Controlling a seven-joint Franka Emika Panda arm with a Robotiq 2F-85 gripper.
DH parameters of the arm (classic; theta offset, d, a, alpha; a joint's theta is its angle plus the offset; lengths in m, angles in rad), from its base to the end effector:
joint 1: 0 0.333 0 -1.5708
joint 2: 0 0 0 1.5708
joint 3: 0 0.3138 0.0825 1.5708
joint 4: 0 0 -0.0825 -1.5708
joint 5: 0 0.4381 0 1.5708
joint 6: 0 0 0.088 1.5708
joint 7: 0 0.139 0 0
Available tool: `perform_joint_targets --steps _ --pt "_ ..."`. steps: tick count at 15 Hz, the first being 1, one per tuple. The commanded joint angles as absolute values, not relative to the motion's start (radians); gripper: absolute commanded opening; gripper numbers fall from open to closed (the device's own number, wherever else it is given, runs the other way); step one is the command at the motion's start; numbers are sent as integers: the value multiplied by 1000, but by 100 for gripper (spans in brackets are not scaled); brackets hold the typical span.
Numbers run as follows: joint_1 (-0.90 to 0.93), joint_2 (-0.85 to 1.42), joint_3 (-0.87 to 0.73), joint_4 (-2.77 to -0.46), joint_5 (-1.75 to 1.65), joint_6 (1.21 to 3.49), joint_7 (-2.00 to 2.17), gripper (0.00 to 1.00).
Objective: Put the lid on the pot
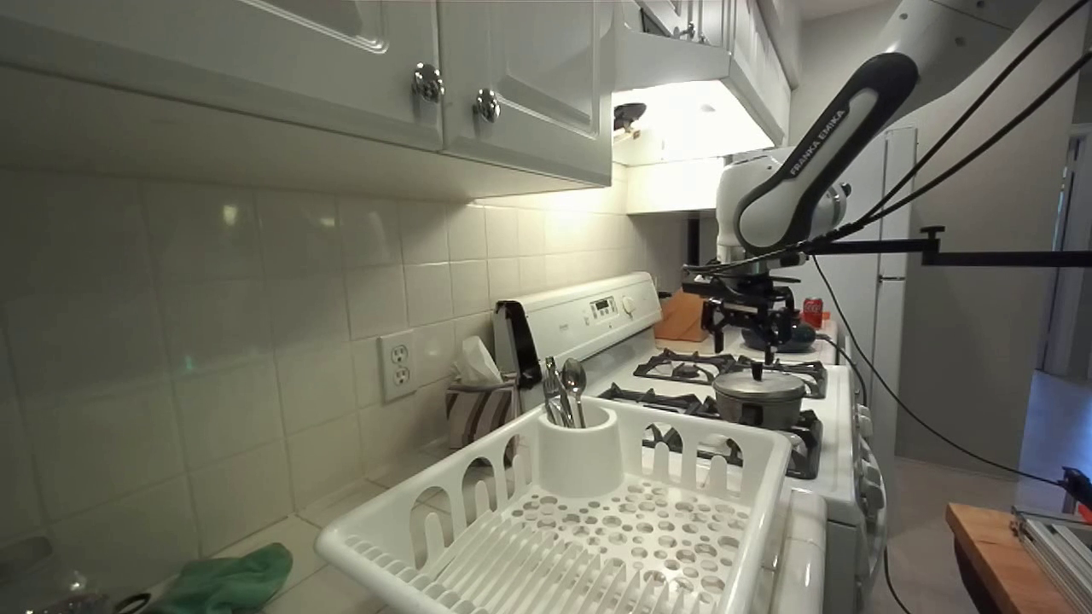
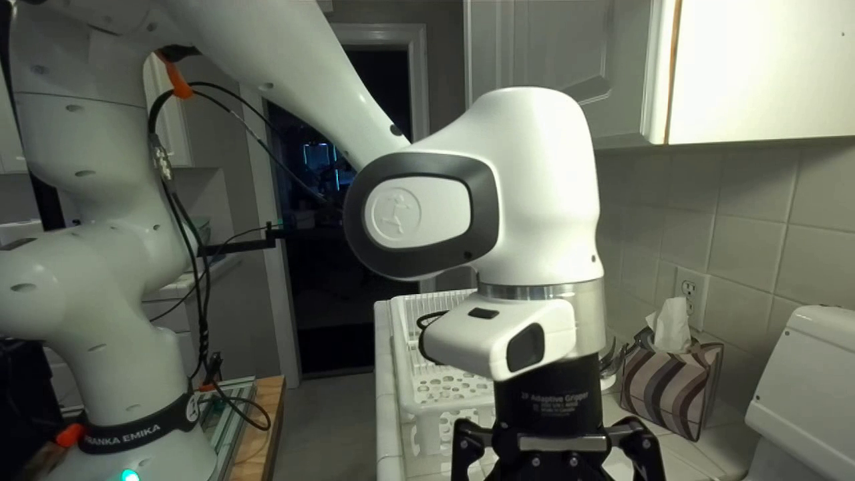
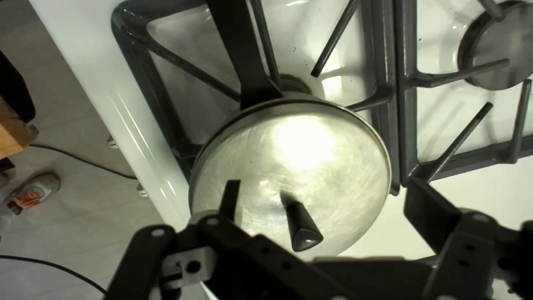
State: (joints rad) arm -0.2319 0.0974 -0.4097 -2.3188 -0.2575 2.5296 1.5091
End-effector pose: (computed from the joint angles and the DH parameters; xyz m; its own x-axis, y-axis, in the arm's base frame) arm 0.4532 -0.3443 0.2409 -0.3645 -0.9064 0.2133 -0.9312 0.3552 -0.0819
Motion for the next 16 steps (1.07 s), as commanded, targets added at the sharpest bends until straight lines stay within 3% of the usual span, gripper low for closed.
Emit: perform_joint_targets --steps 1,16 --pt "-252 3 -385 -2364 -272 2498 1384 100" --pt "-237 -202 -202 -2411 -378 2333 815 100"
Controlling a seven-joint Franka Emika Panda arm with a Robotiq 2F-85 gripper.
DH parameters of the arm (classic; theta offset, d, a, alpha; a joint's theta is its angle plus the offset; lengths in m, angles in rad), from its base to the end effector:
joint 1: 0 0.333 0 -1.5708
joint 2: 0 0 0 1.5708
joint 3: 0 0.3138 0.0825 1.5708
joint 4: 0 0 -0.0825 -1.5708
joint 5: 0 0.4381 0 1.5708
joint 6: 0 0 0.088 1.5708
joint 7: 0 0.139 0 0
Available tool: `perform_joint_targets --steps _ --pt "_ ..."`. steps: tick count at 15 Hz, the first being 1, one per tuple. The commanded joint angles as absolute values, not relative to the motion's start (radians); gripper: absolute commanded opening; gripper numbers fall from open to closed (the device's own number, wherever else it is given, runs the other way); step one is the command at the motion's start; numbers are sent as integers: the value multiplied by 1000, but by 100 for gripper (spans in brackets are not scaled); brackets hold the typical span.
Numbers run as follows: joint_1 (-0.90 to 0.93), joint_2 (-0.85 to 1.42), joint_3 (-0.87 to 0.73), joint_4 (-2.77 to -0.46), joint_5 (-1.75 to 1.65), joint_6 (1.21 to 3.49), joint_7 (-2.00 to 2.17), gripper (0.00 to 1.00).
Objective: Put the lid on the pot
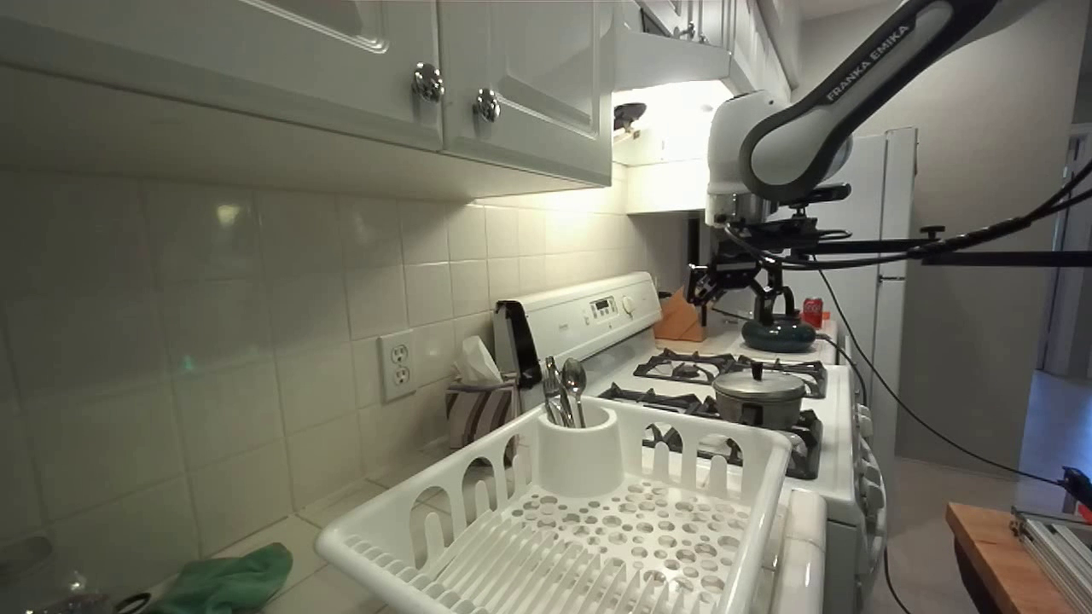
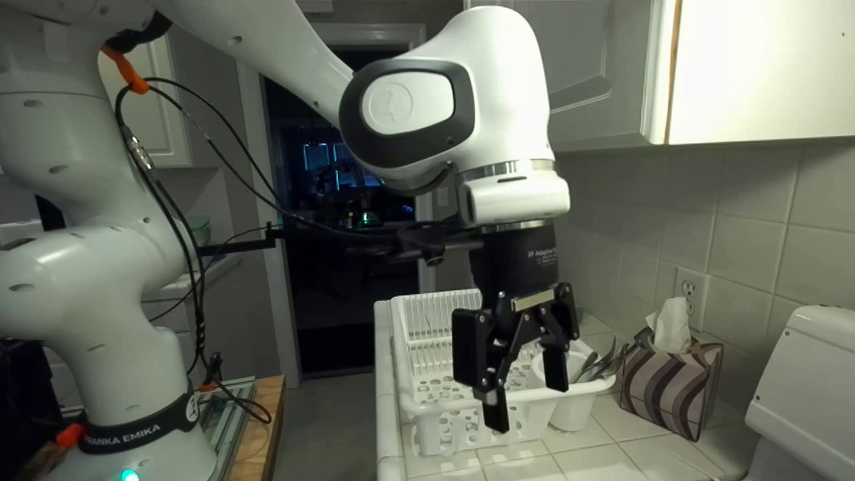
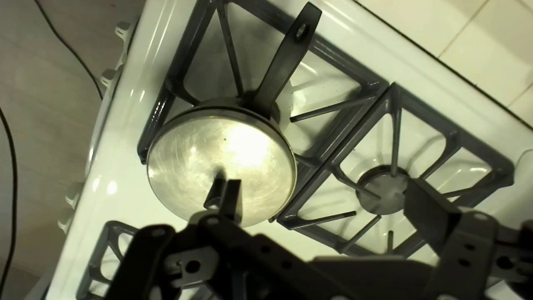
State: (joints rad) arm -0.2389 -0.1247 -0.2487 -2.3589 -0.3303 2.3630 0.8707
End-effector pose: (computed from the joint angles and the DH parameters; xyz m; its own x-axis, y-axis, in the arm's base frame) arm 0.4769 -0.2642 0.3224 0.4157 -0.8778 0.2380 -0.9087 -0.4119 0.0678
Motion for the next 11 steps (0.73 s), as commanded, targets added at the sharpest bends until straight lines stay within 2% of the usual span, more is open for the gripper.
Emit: perform_joint_targets --steps 1,11 --pt "-234 -209 -184 -2416 -389 2326 807 100" --pt "-229 -212 -111 -2429 -369 2325 752 100"
